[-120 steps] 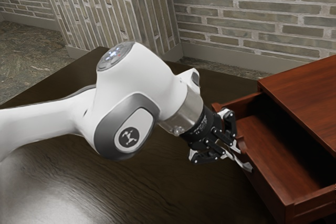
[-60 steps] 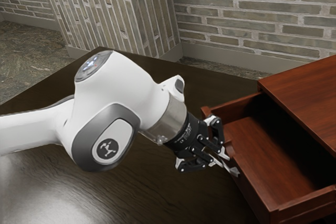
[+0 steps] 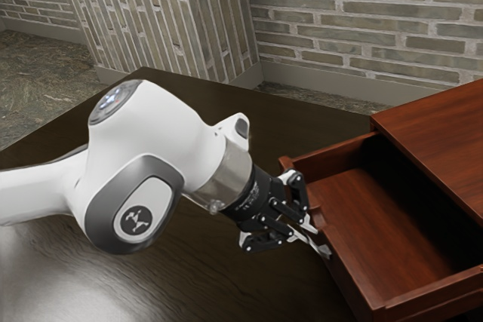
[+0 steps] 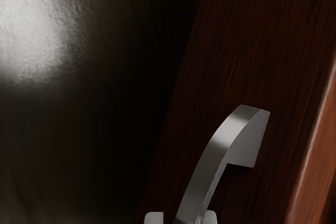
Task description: Pull the drawer handle with one arm to open the drawer
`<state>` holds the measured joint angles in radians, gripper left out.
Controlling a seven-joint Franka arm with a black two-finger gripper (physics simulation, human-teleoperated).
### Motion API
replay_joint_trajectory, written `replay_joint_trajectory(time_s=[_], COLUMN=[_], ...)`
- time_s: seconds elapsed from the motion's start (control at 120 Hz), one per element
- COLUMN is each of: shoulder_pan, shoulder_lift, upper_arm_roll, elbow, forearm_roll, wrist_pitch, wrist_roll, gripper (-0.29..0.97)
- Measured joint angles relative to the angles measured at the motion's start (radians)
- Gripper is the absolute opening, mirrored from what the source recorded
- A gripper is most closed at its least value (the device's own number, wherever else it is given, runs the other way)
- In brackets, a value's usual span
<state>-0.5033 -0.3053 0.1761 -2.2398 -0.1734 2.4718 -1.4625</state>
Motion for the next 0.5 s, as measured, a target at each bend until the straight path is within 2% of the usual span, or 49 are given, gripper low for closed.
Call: replay_joint_trajectory(time_s=[0.183, 0.5], shoulder_pan=[0.001, 0.0], shoulder_lift=[-0.015, -0.055], upper_arm_roll=[0.002, 0.021], elbow=[-0.017, -0.049], forearm_roll=[0.0, -0.004], wrist_pitch=[0.005, 0.011], wrist_roll=[0.0, 0.002], gripper=[-0.1, -0.02])
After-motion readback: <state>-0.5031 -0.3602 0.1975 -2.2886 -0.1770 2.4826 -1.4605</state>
